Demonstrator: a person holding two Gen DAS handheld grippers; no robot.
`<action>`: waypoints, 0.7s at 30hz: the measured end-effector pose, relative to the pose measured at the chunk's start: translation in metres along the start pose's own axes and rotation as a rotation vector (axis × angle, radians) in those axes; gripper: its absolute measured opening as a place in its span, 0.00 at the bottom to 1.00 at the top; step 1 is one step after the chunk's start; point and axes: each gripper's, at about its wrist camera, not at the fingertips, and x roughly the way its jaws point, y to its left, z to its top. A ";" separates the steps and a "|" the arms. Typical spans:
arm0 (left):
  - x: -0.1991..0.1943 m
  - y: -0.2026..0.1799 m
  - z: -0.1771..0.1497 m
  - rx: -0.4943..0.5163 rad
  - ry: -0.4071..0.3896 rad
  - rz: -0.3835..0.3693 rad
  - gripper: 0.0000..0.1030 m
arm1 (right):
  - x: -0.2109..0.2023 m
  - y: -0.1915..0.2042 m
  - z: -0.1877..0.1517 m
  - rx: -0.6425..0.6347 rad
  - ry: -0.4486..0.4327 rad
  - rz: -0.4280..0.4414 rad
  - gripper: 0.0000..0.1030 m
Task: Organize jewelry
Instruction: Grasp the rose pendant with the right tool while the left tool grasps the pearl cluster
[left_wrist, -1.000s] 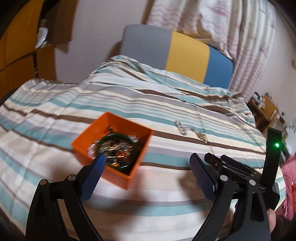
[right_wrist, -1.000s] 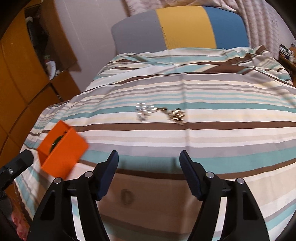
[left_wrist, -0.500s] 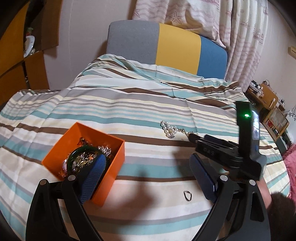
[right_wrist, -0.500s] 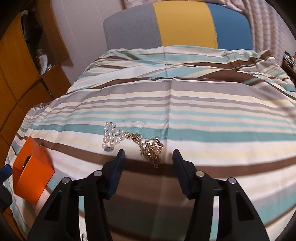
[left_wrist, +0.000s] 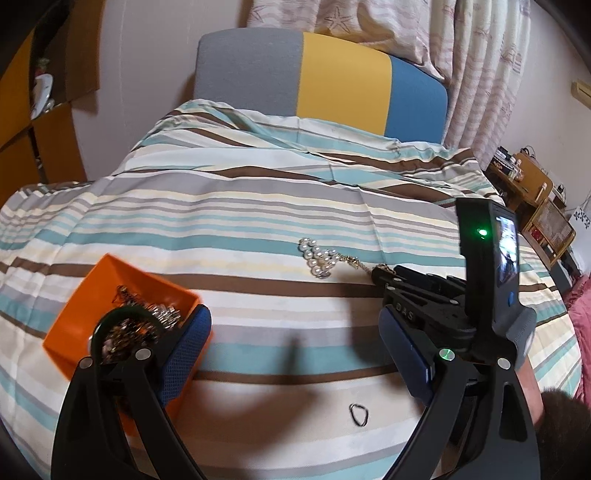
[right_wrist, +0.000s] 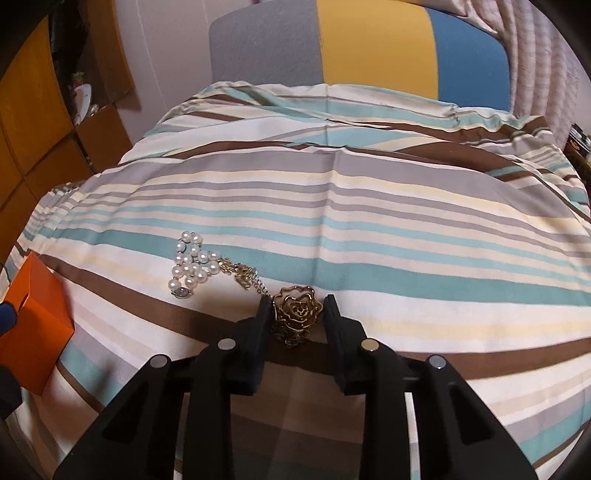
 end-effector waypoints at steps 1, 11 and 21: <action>0.002 -0.001 0.001 0.005 0.001 0.001 0.89 | -0.003 -0.005 -0.002 0.016 -0.003 -0.006 0.27; 0.050 -0.014 0.016 -0.005 0.077 0.018 0.89 | -0.037 -0.063 -0.026 0.196 -0.048 -0.055 0.27; 0.113 -0.041 0.031 0.165 0.120 0.091 0.59 | -0.048 -0.087 -0.034 0.295 -0.080 -0.055 0.27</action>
